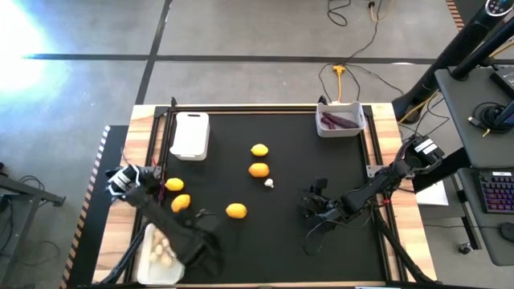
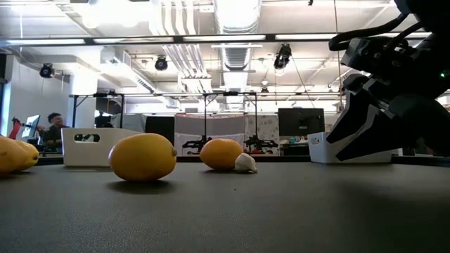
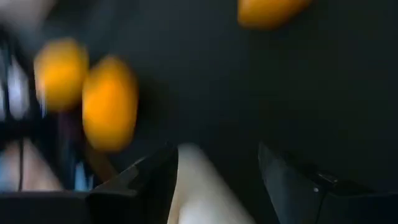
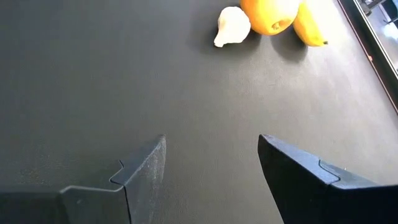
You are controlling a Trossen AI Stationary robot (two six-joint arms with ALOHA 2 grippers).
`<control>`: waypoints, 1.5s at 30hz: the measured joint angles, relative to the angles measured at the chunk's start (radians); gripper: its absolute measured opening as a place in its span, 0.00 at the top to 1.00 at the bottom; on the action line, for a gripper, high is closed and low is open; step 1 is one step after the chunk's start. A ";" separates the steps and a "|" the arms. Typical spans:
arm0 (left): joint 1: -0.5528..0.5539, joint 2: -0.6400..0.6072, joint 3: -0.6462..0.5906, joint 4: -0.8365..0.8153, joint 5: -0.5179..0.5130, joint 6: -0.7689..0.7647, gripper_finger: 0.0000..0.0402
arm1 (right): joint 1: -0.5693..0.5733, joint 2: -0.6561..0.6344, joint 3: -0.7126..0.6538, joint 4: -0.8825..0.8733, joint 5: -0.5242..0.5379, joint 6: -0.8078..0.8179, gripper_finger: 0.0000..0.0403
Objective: Sort produce into baskets
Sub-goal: Put the small garlic into the bottom white bin
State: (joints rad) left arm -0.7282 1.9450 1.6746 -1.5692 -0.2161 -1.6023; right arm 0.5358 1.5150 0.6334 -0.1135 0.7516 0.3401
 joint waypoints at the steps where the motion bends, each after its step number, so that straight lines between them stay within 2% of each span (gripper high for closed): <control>1: 0.021 0.001 0.032 0.002 -0.096 0.041 0.49 | 0.000 0.000 0.000 0.000 0.000 0.000 0.38; 4: 0.095 0.012 0.116 0.068 -0.347 0.199 0.49 | 0.000 0.000 0.000 0.000 0.000 0.000 0.38; 6: 0.147 0.024 0.146 0.157 -0.441 0.353 0.49 | 0.000 0.000 0.000 0.000 0.000 0.000 0.38; 9: 0.211 0.039 0.139 0.397 -0.571 0.639 0.50 | 0.000 0.000 0.000 -0.004 -0.001 0.000 0.38; 11: 0.254 0.049 0.107 0.573 -0.596 0.822 0.50 | 0.000 0.000 0.000 -0.008 -0.011 0.000 0.38; 14: 0.326 0.062 0.024 0.776 -0.528 0.967 0.52 | 0.000 0.000 0.000 -0.009 -0.053 -0.002 0.38; 19: 0.425 0.064 -0.192 1.075 -0.517 0.907 0.53 | 0.000 0.000 0.000 -0.016 -0.056 -0.003 0.38; 24: 0.470 0.065 -0.421 1.450 -0.589 0.743 0.53 | 0.000 0.000 0.000 -0.016 -0.056 -0.003 0.38; 28: 0.482 0.065 -0.523 1.650 -0.663 0.727 0.53 | 0.000 0.000 0.000 -0.016 -0.054 -0.003 0.38; 36: 0.481 0.086 -0.535 1.665 -0.685 0.681 0.48 | 0.000 0.000 0.000 -0.011 -0.053 -0.003 0.38; 45: 0.461 0.249 -0.428 1.658 -0.683 0.680 0.37 | 0.000 0.000 0.000 -0.010 -0.053 -0.003 0.38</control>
State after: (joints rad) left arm -0.2674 2.1938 1.2466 0.0888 -0.8996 -0.9222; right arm 0.5362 1.5150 0.6334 -0.1237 0.6988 0.3367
